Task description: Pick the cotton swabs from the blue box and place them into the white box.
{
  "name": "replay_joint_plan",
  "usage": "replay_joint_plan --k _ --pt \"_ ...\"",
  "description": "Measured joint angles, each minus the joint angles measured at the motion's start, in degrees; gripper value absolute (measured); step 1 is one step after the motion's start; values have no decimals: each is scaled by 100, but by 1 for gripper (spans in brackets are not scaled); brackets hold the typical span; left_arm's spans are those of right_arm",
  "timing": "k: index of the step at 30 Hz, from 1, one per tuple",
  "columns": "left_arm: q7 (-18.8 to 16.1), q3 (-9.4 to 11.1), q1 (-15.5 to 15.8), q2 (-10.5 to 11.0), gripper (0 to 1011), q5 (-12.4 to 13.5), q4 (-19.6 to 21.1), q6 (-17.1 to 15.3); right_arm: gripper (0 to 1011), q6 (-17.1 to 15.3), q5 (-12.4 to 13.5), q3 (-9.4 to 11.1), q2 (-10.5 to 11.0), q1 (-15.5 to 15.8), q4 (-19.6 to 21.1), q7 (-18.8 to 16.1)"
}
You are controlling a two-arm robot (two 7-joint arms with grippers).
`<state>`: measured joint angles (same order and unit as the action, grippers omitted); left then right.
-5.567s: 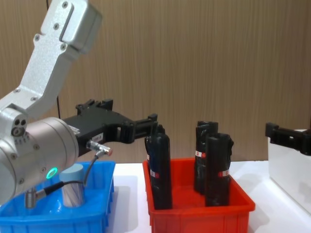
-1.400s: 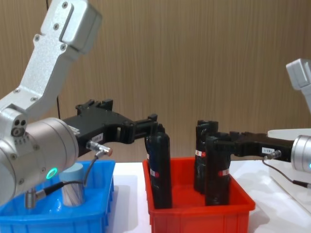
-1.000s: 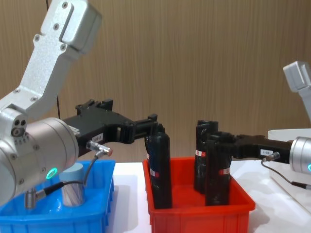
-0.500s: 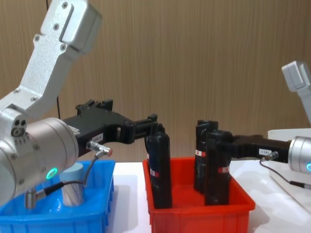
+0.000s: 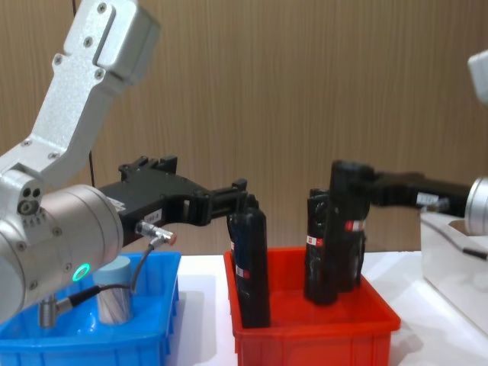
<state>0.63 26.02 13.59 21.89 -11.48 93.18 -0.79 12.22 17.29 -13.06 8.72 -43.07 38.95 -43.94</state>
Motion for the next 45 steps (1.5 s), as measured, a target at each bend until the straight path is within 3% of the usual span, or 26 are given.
replay_joint_plan --k 10,21,33,45 --pt "0 0 0 1 1000 0 0 0 346 -595 114 204 281 635 1689 590" --pt "0 0 0 0 1000 0 0 0 346 -996 59 457 559 1027 2848 1377" --pt "0 0 0 0 1000 0 0 0 346 -1204 -115 705 788 1206 3345 2148" --pt "0 0 0 0 1000 0 0 0 345 -1291 -334 936 975 1223 3231 2801"
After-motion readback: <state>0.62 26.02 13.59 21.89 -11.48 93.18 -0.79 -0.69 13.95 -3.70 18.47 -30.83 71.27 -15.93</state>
